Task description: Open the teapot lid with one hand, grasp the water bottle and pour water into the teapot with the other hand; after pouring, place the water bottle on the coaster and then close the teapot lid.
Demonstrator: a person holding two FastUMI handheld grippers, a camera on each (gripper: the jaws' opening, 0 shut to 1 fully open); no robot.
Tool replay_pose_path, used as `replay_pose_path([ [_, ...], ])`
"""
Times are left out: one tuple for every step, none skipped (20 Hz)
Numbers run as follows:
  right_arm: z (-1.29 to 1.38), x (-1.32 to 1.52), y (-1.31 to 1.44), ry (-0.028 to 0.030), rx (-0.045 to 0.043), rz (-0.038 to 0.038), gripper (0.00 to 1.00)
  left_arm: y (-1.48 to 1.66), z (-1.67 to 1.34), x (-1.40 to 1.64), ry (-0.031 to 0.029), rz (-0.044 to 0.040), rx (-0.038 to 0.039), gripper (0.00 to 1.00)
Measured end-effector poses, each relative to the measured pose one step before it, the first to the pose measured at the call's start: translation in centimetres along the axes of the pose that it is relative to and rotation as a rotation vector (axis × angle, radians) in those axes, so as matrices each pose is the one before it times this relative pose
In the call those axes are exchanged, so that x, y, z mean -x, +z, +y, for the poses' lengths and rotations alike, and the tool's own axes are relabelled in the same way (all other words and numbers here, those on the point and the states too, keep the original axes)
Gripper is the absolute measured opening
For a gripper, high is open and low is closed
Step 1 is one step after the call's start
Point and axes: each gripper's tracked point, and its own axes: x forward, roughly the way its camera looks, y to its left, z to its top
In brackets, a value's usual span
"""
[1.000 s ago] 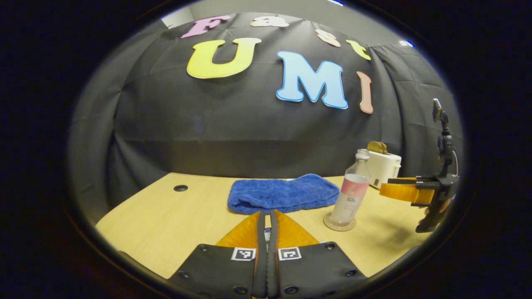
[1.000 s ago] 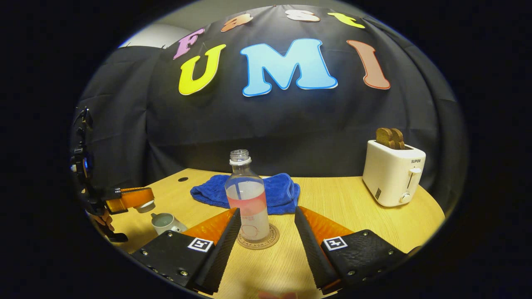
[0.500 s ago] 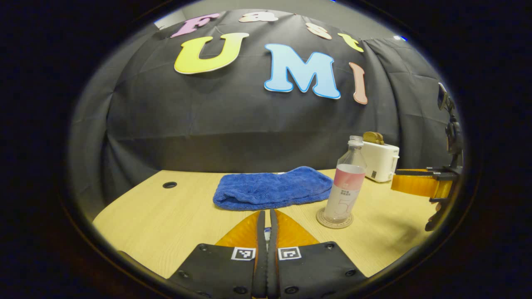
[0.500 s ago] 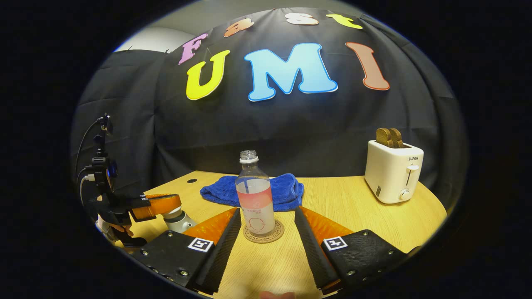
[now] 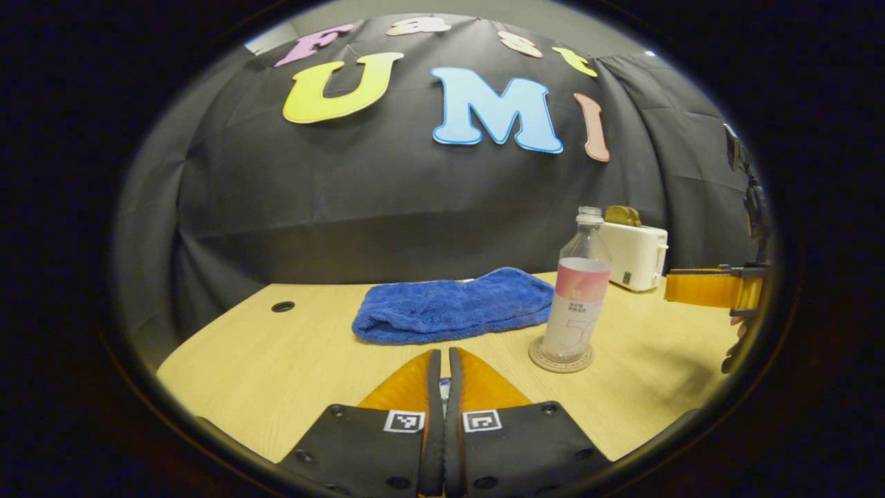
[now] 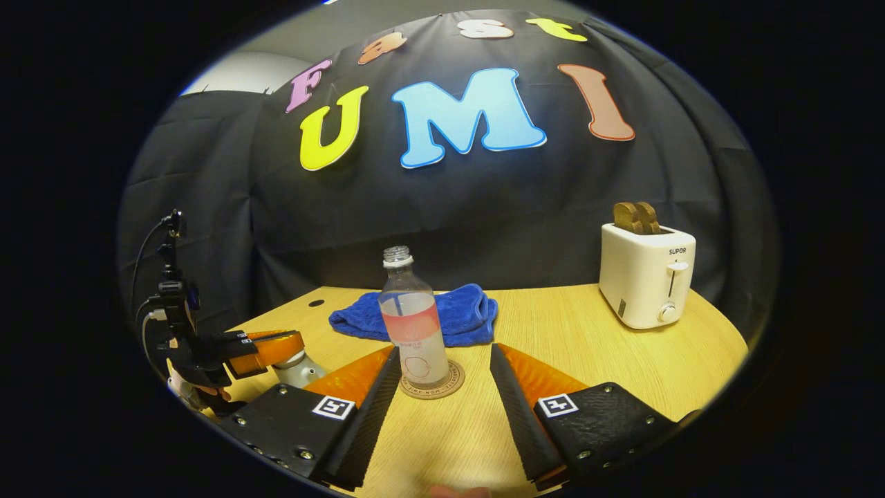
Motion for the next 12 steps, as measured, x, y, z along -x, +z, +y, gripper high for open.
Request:
replay_pose_path([
  [-0.027, 0.070, 0.058, -0.00027, -0.00244, -0.00221, 0.81, 0.030, 0.072, -0.039, -0.00123, -0.00065, 0.00556, 0.06],
  [0.030, 0.059, 0.110, -0.00078, 0.00006, -0.00155, 0.81, -0.072, -0.015, -0.024, -0.00330, 0.00196, 0.00345, 0.09],
  [0.067, 0.053, 0.056, -0.00022, 0.00162, -0.00314, 0.81, -0.237, -0.002, -0.230, -0.00595, 0.00581, 0.00476, 0.11],
  [0.038, 0.028, 0.106, -0.00110, 0.00294, -0.00194, 0.81, -0.005, -0.137, 0.245, -0.00456, 0.00420, 0.00265, 0.15],
  [0.102, 0.071, 0.025, -0.00178, 0.00413, -0.00147, 0.81, -0.079, -0.022, 0.087, 0.00180, 0.00280, 0.00081, 0.16],
  [0.092, 0.034, 0.075, -0.00138, 0.00483, -0.00112, 0.81, 0.034, 0.028, 0.146, 0.00447, 0.00009, -0.00384, 0.24],
  [0.234, 0.103, -0.058, 0.00080, 0.00568, 0.00069, 0.81, 0.215, 0.109, 0.057, 0.00507, -0.00293, -0.00222, 0.21],
  [0.166, 0.084, 0.081, -0.00104, 0.00553, -0.00088, 0.81, 0.232, 0.022, 0.301, 0.00205, -0.00542, 0.00270, 0.21],
  [0.242, 0.155, 0.070, -0.00093, 0.00671, -0.00363, 0.81, 0.281, 0.032, 0.388, -0.00223, -0.00681, 0.00616, 0.21],
  [0.231, 0.174, 0.161, -0.00111, 0.00662, -0.00393, 0.81, 0.374, -0.037, 0.330, -0.00256, -0.00497, 0.00548, 0.18],
  [0.190, 0.172, 0.081, -0.00530, 0.00601, -0.00363, 0.81, 0.204, -0.046, 0.446, 0.00108, -0.00461, 0.00226, 0.24],
  [0.171, 0.231, 0.182, -0.00700, 0.00435, -0.00511, 0.81, 0.250, -0.040, 0.443, 0.00077, -0.00282, -0.00058, 0.24],
])
